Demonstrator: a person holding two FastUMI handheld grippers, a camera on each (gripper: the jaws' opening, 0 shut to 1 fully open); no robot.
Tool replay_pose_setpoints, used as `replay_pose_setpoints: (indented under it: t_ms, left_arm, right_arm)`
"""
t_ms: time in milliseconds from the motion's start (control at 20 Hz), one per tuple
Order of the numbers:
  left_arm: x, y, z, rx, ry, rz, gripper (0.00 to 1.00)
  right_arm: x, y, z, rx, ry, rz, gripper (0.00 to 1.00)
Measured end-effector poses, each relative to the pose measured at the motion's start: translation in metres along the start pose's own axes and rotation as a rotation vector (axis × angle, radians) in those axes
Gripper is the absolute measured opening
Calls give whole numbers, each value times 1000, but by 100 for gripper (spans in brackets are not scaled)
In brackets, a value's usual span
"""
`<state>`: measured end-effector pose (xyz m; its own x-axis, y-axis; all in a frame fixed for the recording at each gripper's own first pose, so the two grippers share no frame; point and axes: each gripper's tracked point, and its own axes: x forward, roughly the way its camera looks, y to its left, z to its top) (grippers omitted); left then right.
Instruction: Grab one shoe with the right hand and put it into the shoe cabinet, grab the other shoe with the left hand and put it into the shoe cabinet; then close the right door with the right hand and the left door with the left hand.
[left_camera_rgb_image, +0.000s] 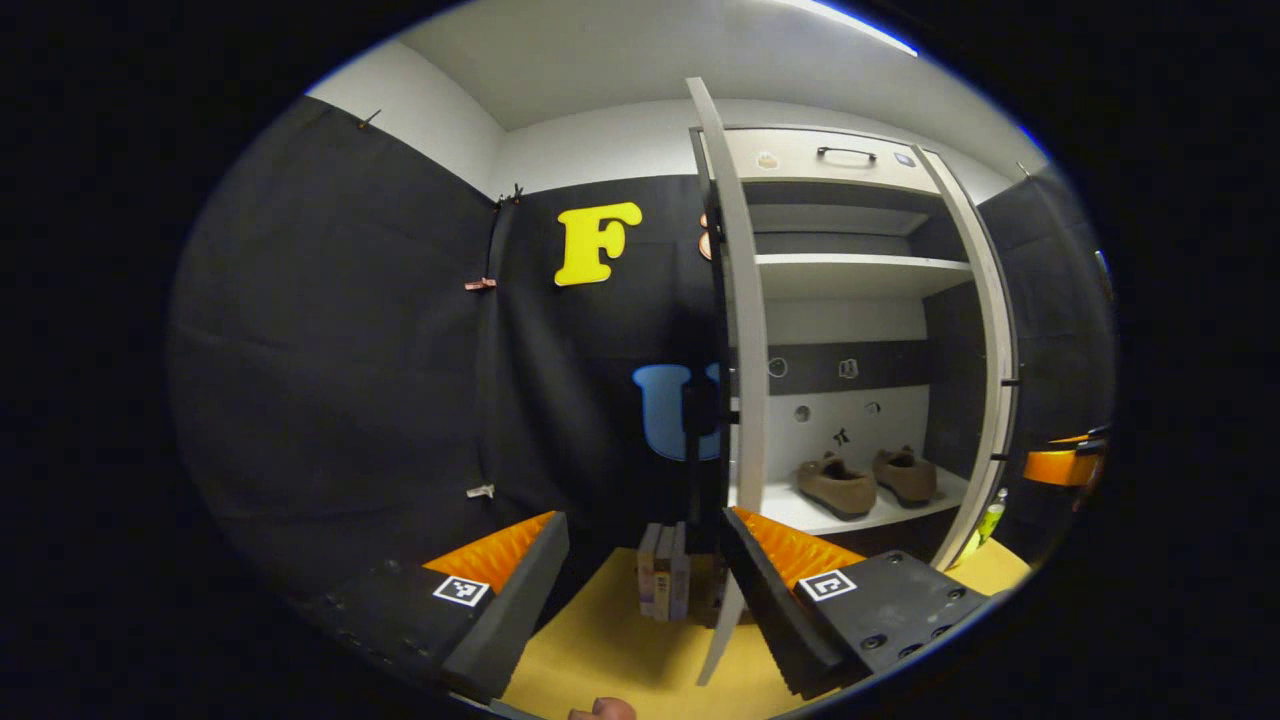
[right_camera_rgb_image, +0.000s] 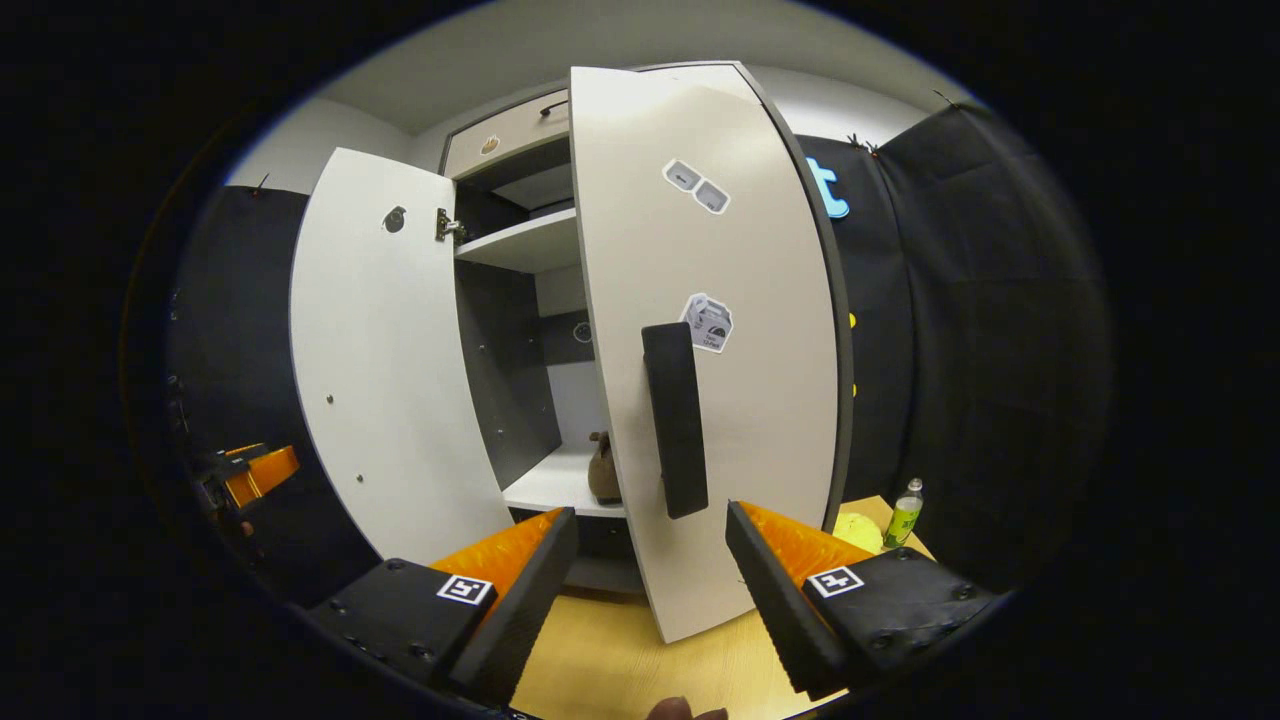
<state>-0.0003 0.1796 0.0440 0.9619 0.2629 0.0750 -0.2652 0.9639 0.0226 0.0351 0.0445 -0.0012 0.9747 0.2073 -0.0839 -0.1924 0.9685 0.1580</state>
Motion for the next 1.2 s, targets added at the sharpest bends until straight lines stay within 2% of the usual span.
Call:
replay_pose_setpoints:
  t_ms: [150,350,400,500,650,1000,1050,1200]
  left_arm:
    - [27,15,-1,2,-8,29,96]
    - [54,4,-15,-7,23,-22,97]
    - [52,-1,-14,-16,25,-45,97]
    - [52,-4,-15,-7,27,-30,91]
    - [51,-15,-15,-39,36,-29,90]
    - [35,-57,-11,-51,61,-92,88]
    - [33,-67,-10,-50,64,-108,92]
    - [29,-92,-7,-38,62,-143,88]
  right_arm:
    - [-3,-4,1,-4,-4,-10,98]
    - [-5,-9,4,8,-6,-23,98]
    - [-6,-10,5,8,-8,-25,98]
    - [-9,-12,7,9,-12,-26,98]
    - [-10,-13,10,6,-21,-22,98]
    - [-13,-18,9,12,-16,-6,98]
    - [-13,-20,8,8,-15,-8,98]
    - [-16,-23,9,14,-16,-5,98]
